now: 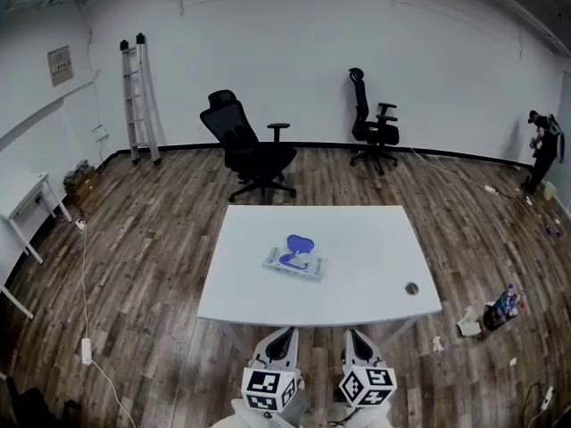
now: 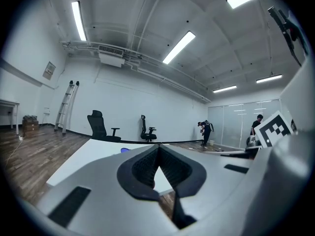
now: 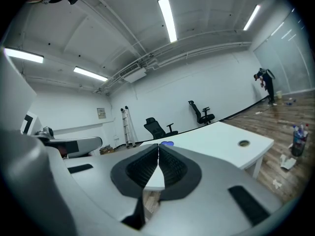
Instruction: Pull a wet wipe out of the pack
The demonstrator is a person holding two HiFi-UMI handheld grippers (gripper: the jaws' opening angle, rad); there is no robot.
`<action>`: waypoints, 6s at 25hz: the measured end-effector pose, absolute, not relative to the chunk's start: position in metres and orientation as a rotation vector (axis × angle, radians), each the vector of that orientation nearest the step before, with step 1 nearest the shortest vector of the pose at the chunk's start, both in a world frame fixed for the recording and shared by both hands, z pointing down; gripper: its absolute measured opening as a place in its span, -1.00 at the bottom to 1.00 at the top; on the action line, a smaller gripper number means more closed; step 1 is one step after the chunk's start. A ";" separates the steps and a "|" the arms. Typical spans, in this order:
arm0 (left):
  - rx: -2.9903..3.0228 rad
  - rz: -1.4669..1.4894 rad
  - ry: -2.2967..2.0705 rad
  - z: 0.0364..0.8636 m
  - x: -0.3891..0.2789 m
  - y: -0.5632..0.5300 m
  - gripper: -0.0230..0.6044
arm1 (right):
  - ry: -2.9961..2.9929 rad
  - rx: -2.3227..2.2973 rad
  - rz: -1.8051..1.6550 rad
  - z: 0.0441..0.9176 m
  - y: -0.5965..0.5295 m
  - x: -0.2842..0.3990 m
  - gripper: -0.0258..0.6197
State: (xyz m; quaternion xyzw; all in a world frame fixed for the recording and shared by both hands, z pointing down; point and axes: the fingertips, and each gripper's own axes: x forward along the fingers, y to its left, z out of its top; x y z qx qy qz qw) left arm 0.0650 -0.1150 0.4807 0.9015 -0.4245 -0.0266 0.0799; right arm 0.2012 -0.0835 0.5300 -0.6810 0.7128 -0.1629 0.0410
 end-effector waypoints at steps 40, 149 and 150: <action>2.628 -0.079 -1.314 0.481 0.092 -0.347 -0.93 | 2.293 -1.912 -0.537 0.519 -0.323 0.215 -0.89; 2.304 0.141 -1.560 0.566 0.058 -0.392 -0.93 | 2.865 -1.828 -0.937 0.679 -0.416 0.179 -0.88; 2.305 0.140 -1.559 0.566 0.058 -0.392 -0.93 | 2.860 -1.823 -0.933 0.678 -0.417 0.178 -0.88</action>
